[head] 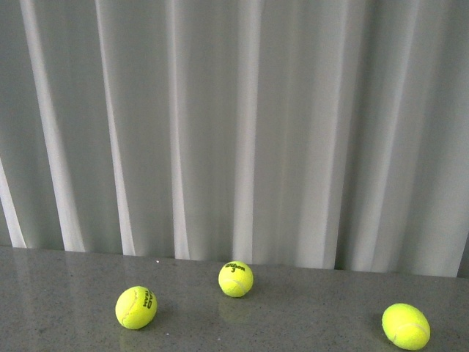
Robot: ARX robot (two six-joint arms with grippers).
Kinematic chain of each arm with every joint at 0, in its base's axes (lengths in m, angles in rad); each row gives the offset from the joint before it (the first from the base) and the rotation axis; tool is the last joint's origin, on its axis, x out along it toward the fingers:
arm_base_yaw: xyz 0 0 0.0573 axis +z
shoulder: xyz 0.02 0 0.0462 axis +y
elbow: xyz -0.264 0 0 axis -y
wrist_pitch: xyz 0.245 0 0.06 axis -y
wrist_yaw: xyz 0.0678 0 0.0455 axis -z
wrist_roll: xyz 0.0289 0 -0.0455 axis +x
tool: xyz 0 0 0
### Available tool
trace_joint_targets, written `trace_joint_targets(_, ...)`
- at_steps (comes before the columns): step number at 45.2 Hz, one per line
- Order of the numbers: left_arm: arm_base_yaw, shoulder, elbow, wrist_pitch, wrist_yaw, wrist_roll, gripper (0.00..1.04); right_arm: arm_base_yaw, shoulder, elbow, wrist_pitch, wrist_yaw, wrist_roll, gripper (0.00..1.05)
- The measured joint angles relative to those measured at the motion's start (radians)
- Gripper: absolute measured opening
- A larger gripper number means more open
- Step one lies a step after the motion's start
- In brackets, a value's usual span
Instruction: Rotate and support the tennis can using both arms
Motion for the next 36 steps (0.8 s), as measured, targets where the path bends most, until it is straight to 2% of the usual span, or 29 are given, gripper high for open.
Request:
trace_joint_targets(4,0.0,0.0,0.0,0.0,0.0,0.0,0.98,0.0,0.0,0.0,0.0,0.0,0.0,0.06)
trace_joint_targets(7,0.0,0.0,0.0,0.0,0.0,0.0,0.98,0.0,0.0,0.0,0.0,0.0,0.0,0.22)
trace_joint_targets(10,0.0,0.0,0.0,0.0,0.0,0.0,0.98,0.0,0.0,0.0,0.0,0.0,0.0,0.32)
trace_joint_targets(30,0.0,0.0,0.0,0.0,0.0,0.0,0.98,0.0,0.0,0.0,0.0,0.0,0.0,0.98)
trace_joint_targets(36,0.0,0.0,0.0,0.0,0.0,0.0,0.98,0.0,0.0,0.0,0.0,0.0,0.0,0.97)
